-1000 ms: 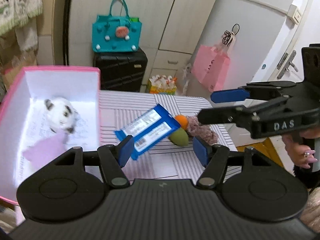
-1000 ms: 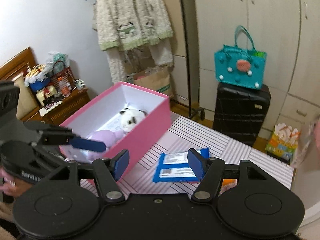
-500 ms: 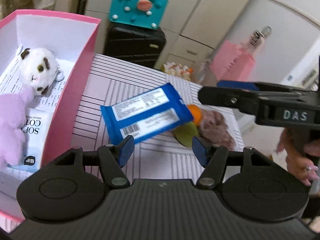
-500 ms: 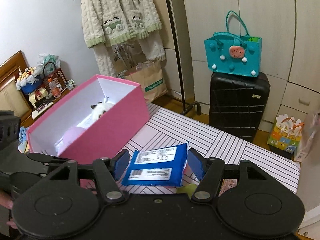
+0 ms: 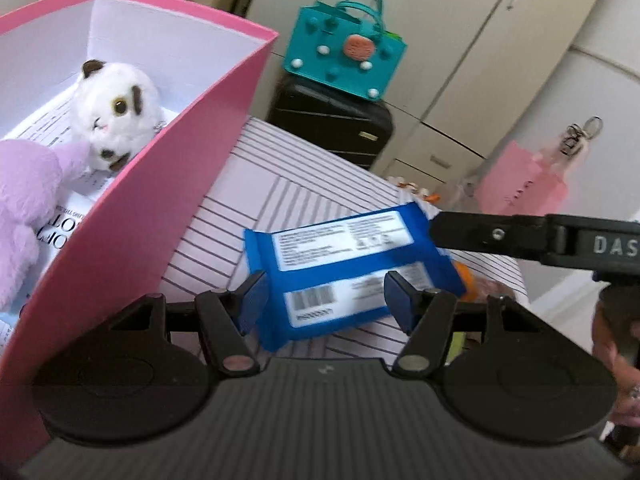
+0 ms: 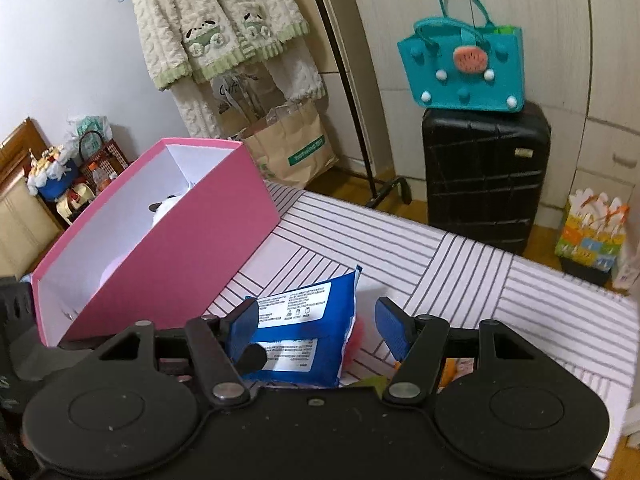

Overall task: Organize soft objects
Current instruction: 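Move the left tool to the blue wet-wipes pack on the table, then close the left tool on the blue wet-wipes pack and lift it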

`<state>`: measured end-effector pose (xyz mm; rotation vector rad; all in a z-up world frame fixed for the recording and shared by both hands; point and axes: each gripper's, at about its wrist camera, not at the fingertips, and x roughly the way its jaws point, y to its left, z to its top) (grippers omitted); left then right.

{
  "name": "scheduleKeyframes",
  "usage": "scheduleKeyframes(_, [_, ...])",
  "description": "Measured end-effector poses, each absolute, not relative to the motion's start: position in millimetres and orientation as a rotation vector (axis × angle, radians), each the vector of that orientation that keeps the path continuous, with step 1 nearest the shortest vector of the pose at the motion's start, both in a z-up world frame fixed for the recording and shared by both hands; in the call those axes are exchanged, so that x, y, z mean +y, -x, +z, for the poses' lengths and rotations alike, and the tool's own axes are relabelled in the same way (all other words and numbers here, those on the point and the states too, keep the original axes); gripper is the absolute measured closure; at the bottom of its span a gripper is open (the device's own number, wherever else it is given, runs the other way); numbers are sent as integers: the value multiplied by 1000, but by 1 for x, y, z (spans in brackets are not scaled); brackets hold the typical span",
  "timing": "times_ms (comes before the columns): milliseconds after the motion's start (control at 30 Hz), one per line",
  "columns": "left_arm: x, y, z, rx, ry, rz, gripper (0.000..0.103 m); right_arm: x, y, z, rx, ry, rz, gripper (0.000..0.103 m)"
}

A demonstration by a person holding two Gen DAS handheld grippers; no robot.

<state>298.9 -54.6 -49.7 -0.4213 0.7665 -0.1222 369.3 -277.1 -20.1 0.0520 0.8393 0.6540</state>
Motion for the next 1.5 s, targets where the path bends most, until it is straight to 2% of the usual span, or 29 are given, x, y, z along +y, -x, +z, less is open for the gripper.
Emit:
scheduleKeyframes(133, [-54, -297, -58, 754, 426, -54, 39, -271, -371, -29, 843, -21, 638, 34])
scheduleKeyframes(233, [-53, -298, -64, 770, 445, -32, 38, -267, -370, -33, 845, -11, 642, 38])
scheduleKeyframes(333, [-53, -297, -64, 764, 441, -18, 37, -266, -372, -37, 848, -9, 642, 50])
scheduleKeyframes(467, [-53, -297, -65, 763, 450, -9, 37, -267, -373, -43, 852, -1, 627, 74])
scheduleKeyframes(567, [-53, -295, -65, 759, 458, -4, 38, -271, -371, -44, 842, -17, 629, 80])
scheduleKeyframes(767, [-51, -288, -68, 740, 512, -3, 40, -264, -357, -41, 801, 48, 638, 84])
scheduleKeyframes(833, [-48, -289, -68, 747, 533, -2, 49, -263, -351, -37, 782, 69, 633, 84])
scheduleKeyframes(900, [-45, -288, -67, 755, 533, -6, 63, -263, -347, -34, 766, 77, 624, 84])
scheduleKeyframes(967, [-46, -283, -66, 753, 519, -15, 67, -264, -344, -32, 755, 73, 620, 84])
scheduleKeyframes(1367, [-49, -267, -61, 764, 559, -140, 69, -268, -311, -18, 712, 100, 600, 84])
scheduleKeyframes(1400, [-50, -264, -60, 766, 555, -157, 76, -269, -308, -17, 715, 94, 603, 84])
scheduleKeyframes(1433, [-51, -262, -58, 767, 561, -194, 79, -271, -305, -17, 731, 80, 619, 84])
scheduleKeyframes(1500, [-53, -256, -51, 790, 535, -242, 79, -273, -299, -19, 758, 67, 623, 85])
